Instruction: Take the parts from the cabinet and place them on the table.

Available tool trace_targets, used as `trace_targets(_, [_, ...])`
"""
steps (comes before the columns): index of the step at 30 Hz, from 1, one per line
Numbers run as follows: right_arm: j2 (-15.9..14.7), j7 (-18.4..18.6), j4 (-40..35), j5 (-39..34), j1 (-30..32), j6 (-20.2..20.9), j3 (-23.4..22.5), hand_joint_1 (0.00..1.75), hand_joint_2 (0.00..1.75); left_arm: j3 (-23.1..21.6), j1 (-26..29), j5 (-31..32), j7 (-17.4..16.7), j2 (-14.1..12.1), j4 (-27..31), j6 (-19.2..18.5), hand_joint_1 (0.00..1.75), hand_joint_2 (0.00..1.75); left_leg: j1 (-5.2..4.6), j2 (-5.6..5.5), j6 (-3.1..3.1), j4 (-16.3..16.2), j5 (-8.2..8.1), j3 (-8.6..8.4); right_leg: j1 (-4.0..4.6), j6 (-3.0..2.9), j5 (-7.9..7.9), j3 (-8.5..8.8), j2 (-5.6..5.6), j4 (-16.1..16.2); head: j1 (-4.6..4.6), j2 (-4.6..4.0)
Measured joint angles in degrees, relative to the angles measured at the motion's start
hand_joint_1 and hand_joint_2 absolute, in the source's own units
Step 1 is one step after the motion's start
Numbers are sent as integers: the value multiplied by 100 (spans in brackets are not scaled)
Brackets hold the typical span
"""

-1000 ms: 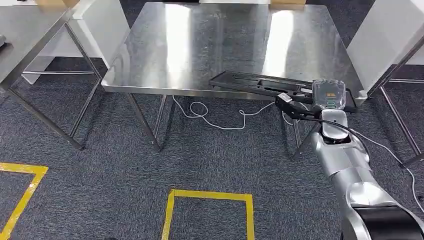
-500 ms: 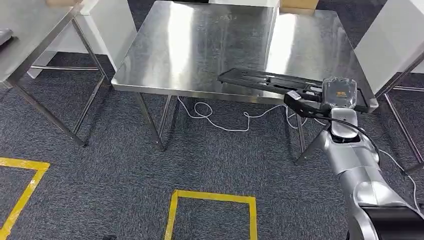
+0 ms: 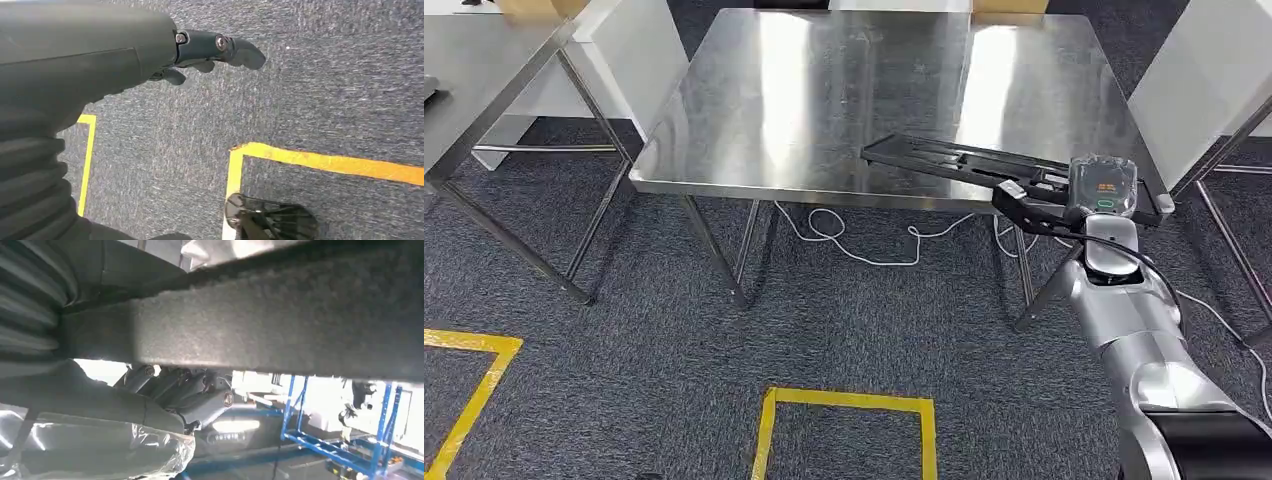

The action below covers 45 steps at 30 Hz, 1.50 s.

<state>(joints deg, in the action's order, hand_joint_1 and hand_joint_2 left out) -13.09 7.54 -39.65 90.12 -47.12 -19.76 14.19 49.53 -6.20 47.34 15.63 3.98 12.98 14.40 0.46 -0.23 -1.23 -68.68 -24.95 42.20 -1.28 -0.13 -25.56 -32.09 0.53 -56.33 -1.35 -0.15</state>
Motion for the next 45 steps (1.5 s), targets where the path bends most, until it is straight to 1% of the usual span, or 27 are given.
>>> trace_targets(2, [2,9,-24,0,4,7,0,175,175,2,-2,7,17,-31,0,9,0,175,-83,-5,-233,1030,470,-468,-12,0,-64,99,5,34,11,0])
trace_targets(3, [2,11,-26,0,-17,11,2,175,175,7,-5,7,17,-44,0,9,0,175,-86,35,-267,1035,359,-537,50,27,-72,113,9,65,33,0])
trace_targets(5, [-2,15,-37,-4,-13,17,0,175,175,7,-5,11,28,-39,7,13,0,175,-139,35,-338,1150,326,-570,2,72,-74,147,6,152,8,0])
trace_targets(7, [-7,22,-52,-7,18,22,0,175,175,9,1,6,28,-50,9,15,0,175,-160,51,-419,1326,316,-712,72,184,34,236,4,82,8,0])
trace_targets(8, [-35,22,-61,0,21,24,2,175,175,9,3,7,33,-30,9,13,0,175,-120,49,-434,1473,363,-902,61,123,-131,145,-3,-44,15,0])
trace_targets(10, [-48,22,-59,0,-18,28,18,175,175,9,-14,13,33,-31,9,13,0,175,-123,24,-448,1481,341,-930,57,88,-350,-179,-4,-682,13,0])
trace_targets(12, [-68,29,-55,-2,17,31,17,175,175,9,-16,13,33,-20,9,13,0,175,-124,-7,-432,1477,290,-941,16,104,-646,-801,-5,-1583,20,0])
trace_targets(13, [-78,33,-53,-7,41,30,17,175,175,11,-7,13,33,-17,9,11,0,175,-122,-19,-408,1473,262,-964,-5,175,-631,-993,-6,-1742,20,0])
trace_targets(15, [-90,42,-52,-7,56,31,20,175,175,13,17,22,35,6,7,15,0,175,-102,-38,-332,1459,187,-1031,-46,333,-269,-892,-13,-1227,19,0])
trace_targets(17, [-101,59,-39,0,61,37,53,175,175,15,16,37,50,13,7,48,0,175,-95,-49,-207,1352,43,-1087,-146,535,435,-456,-67,25,26,0])
trace_targets(18, [-101,70,4,0,55,42,87,175,175,33,11,39,50,-15,7,55,0,175,-102,-53,-162,1271,-13,-1077,-82,456,278,-489,-68,49,43,0])
trace_targets(19, [-98,77,13,-2,61,55,105,175,175,46,4,39,55,-15,9,57,0,175,-119,-47,-130,1248,-60,-1021,-68,263,228,-400,-60,34,37,0])
trace_targets(23, [-96,99,17,2,95,59,129,175,175,66,8,41,63,-18,11,61,0,175,-78,-12,-33,1024,-162,-963,-115,117,233,-307,-12,-10,13,0])
trace_targets(26, [-94,99,24,0,97,59,155,175,175,74,0,48,70,-20,11,64,0,175,-4,10,122,-128,-491,-276,-85,11,130,-208,0,-9,13,0])
trace_targets(28, [-83,99,44,-2,100,77,192,175,175,81,9,57,70,-9,9,59,0,175,12,17,139,-636,-722,159,-53,11,52,-128,30,-9,6,0])
trace_targets(29, [-85,94,61,-2,101,101,227,175,175,83,9,66,68,-9,9,55,0,175,7,21,102,-533,-590,205,-31,12,10,-65,44,-9,9,0])
trace_targets(31, [-77,81,72,2,101,120,293,175,175,83,7,74,68,-13,9,50,0,175,-45,16,-80,282,50,-31,50,6,-87,79,53,3,9,0])
trace_targets(32, [-66,74,72,0,99,120,313,175,175,83,6,76,66,-15,9,48,0,175,-115,6,-246,783,404,-203,78,-13,-128,149,55,18,6,0])
trace_targets(33, [-41,53,90,-22,110,120,321,175,175,90,7,76,61,-83,24,50,0,175,-218,2,-436,1089,584,-324,37,-7,-163,201,59,45,42,0])
trace_targets(35, [-48,-70,122,-105,68,120,319,175,175,92,-5,90,70,-72,35,50,0,175,-253,2,-446,1214,460,-456,43,43,-186,275,63,173,48,0])
trace_targets(37, [-52,-146,138,-136,49,120,306,175,175,98,7,86,74,-83,41,59,0,175,-290,35,-552,1408,443,-656,71,148,-99,389,44,154,50,0])
trace_targets(38, [-74,-164,144,-118,26,120,299,175,175,101,8,92,83,-81,44,64,0,175,-197,36,-597,1612,507,-876,115,120,-221,361,37,117,39,0])
trace_targets(39, [-81,-170,164,-98,-19,120,299,175,175,101,-2,92,87,-61,44,64,0,175,-235,14,-611,1661,515,-934,101,81,-270,331,9,-56,24,-7])
trace_targets(41, [-109,-173,210,-83,-102,118,299,175,175,101,-22,103,87,-59,44,64,0,175,-214,11,-617,1666,499,-950,86,58,-395,21,14,-581,22,-2])
trace_targets(42, [-157,-173,256,-74,-125,103,293,175,175,98,-25,116,81,-35,42,64,0,175,-191,-8,-593,1665,450,-965,50,41,-647,-506,15,-1317,48,-2])
trace_targets(43, [-177,-173,289,-68,-118,87,286,175,175,99,-20,122,76,-2,42,63,0,175,-173,-21,-552,1659,413,-982,31,70,-737,-757,12,-1593,57,-2])
trace_targets(45, [-188,-173,369,-37,-104,63,282,175,175,101,4,125,61,35,35,64,0,175,-113,-35,-429,1633,326,-1043,-77,306,-447,-855,3,-1312,48,-2])
